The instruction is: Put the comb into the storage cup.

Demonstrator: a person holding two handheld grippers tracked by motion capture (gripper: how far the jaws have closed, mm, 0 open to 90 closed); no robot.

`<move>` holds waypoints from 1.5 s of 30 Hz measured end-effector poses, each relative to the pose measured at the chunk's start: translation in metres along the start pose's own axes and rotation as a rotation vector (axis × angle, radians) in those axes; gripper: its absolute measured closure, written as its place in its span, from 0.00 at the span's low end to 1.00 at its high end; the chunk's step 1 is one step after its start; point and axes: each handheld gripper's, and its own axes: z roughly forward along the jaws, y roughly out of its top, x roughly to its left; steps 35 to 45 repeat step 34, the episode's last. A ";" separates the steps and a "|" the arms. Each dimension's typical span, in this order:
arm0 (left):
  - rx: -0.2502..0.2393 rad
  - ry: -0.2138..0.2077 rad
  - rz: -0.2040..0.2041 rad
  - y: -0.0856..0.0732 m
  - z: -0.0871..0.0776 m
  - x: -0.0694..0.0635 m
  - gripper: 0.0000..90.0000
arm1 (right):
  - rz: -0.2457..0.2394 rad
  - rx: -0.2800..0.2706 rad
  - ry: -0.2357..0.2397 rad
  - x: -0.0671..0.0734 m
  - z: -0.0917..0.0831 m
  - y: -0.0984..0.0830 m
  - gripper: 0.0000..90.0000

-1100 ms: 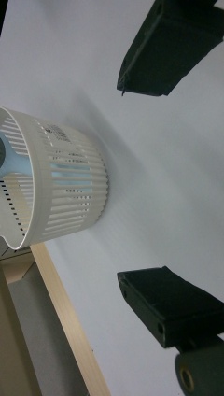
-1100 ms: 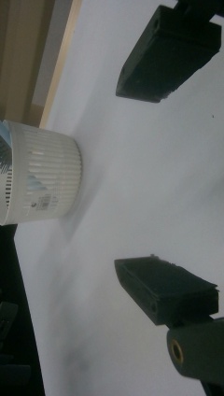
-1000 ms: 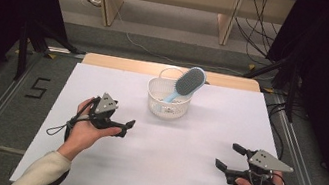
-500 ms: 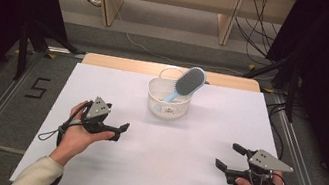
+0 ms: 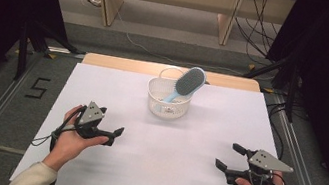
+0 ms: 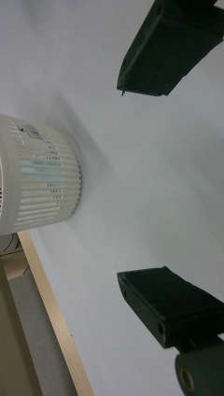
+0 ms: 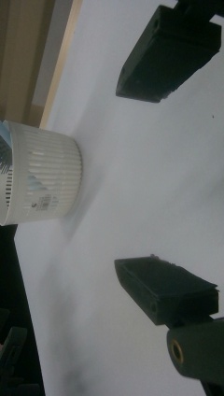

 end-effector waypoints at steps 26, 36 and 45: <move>0.034 0.010 0.011 -0.027 -0.011 0.002 0.08 | -0.002 0.008 0.001 0.000 0.001 -0.001 0.17; 0.040 0.013 0.034 -0.028 -0.007 -0.003 0.08 | -0.005 0.009 -0.002 0.000 0.002 -0.001 0.17; 0.040 0.013 0.034 -0.028 -0.007 -0.003 0.08 | -0.005 0.009 -0.002 0.000 0.002 -0.001 0.17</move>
